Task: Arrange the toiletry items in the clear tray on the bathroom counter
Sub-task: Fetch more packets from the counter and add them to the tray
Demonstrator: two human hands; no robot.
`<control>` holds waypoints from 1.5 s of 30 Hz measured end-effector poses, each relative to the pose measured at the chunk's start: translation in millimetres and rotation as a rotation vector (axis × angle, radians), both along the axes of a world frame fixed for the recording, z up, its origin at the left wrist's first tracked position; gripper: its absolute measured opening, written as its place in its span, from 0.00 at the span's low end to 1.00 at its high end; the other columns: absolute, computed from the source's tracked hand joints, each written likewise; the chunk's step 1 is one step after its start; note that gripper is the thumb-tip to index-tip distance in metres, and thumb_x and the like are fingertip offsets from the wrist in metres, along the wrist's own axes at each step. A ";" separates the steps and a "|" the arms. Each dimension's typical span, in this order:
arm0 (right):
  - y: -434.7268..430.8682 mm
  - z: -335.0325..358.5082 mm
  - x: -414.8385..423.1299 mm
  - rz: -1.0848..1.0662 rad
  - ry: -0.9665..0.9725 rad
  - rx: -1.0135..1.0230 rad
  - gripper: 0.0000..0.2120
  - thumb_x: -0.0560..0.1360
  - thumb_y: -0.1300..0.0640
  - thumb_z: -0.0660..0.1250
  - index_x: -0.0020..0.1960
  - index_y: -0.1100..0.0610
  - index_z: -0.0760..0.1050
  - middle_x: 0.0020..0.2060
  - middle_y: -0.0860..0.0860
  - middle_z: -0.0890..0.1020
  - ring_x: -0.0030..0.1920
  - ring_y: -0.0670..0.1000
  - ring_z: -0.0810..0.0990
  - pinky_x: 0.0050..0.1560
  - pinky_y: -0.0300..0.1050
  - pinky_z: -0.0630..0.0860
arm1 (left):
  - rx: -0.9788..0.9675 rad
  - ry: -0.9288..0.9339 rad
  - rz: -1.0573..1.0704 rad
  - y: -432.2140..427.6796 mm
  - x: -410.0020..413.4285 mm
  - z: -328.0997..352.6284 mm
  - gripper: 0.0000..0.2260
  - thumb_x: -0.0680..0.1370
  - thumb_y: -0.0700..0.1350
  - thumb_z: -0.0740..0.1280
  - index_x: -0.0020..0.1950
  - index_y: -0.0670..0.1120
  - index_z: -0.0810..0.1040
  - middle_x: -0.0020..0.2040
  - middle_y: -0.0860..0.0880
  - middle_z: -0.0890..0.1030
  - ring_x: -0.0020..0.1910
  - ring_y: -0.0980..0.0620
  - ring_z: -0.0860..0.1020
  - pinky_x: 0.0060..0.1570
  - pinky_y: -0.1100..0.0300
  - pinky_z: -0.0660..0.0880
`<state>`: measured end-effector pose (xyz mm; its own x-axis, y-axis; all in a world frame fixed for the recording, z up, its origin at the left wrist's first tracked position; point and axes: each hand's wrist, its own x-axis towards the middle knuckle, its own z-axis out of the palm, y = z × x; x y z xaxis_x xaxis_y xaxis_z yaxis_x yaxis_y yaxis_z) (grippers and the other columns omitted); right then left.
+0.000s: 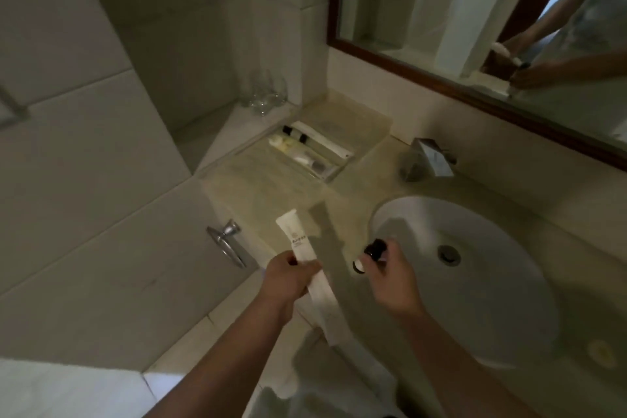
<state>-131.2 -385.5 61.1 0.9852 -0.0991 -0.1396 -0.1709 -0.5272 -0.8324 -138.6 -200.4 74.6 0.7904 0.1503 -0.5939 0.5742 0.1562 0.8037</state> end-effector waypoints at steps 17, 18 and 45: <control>63.2 -7.9 154.6 -0.061 0.038 0.217 0.08 0.77 0.56 0.65 0.55 0.48 0.75 0.40 0.49 0.80 0.39 0.48 0.77 0.38 0.44 0.73 | -0.146 0.057 0.117 80.4 156.4 5.0 0.07 0.75 0.37 0.69 0.53 0.40 0.78 0.47 0.43 0.83 0.46 0.47 0.81 0.46 0.56 0.77; 64.6 -8.1 165.3 -0.066 0.024 0.240 0.10 0.76 0.55 0.66 0.56 0.47 0.75 0.42 0.49 0.81 0.41 0.49 0.79 0.40 0.45 0.75 | -0.143 0.048 0.127 84.4 170.3 5.6 0.09 0.74 0.38 0.70 0.54 0.41 0.79 0.48 0.44 0.84 0.47 0.48 0.81 0.46 0.56 0.77; 141.7 -48.8 368.6 -0.116 0.062 -0.738 0.15 0.74 0.51 0.65 0.59 0.46 0.79 0.51 0.51 0.83 0.51 0.57 0.76 0.48 0.49 0.72 | -0.312 0.231 0.177 169.7 400.4 -31.4 0.09 0.76 0.42 0.68 0.56 0.42 0.77 0.46 0.44 0.82 0.44 0.50 0.79 0.37 0.56 0.76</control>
